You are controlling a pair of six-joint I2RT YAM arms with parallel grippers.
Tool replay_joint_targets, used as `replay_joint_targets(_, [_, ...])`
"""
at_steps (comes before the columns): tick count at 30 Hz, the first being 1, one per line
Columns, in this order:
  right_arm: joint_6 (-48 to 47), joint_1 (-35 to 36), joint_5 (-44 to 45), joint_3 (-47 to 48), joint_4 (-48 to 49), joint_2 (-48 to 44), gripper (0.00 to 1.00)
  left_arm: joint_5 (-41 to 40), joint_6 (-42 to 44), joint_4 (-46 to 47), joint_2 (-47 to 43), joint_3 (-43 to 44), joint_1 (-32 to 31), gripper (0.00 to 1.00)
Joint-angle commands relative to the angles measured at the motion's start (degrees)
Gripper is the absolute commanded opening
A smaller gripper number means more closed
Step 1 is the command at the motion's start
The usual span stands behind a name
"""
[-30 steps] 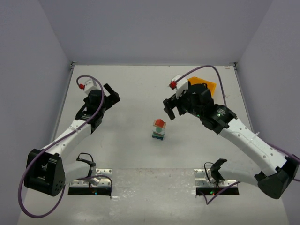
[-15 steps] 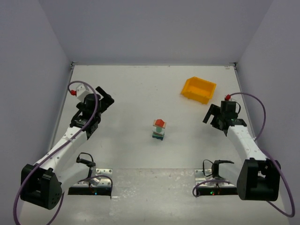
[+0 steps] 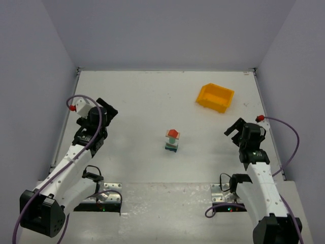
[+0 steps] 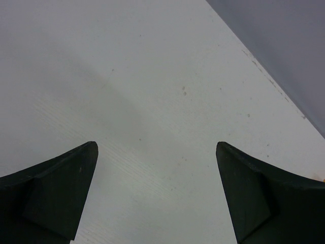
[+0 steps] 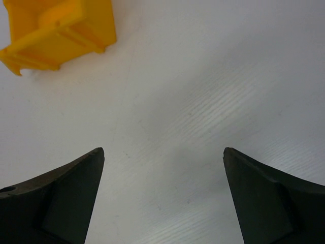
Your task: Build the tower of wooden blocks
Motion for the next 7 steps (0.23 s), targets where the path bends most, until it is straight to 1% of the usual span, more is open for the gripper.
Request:
replay_joint_targets(1, [7.61,0.1,6.25,-2.01,1.41,-6.11,0.99,-2.21,-0.43,1.75,-3.54,-1.17,0.01,1.0])
replay_joint_targets(4, [7.93,0.1,7.3,-3.1,1.7,-9.72,0.99,-2.0,-0.03,1.84,-3.96,-1.24,0.01,1.0])
replay_joint_targets(7, [6.18,0.1,6.03,-4.86,4.15,-11.63,0.99,-1.82,-0.07,1.89,-3.92,-1.33,0.01,1.0])
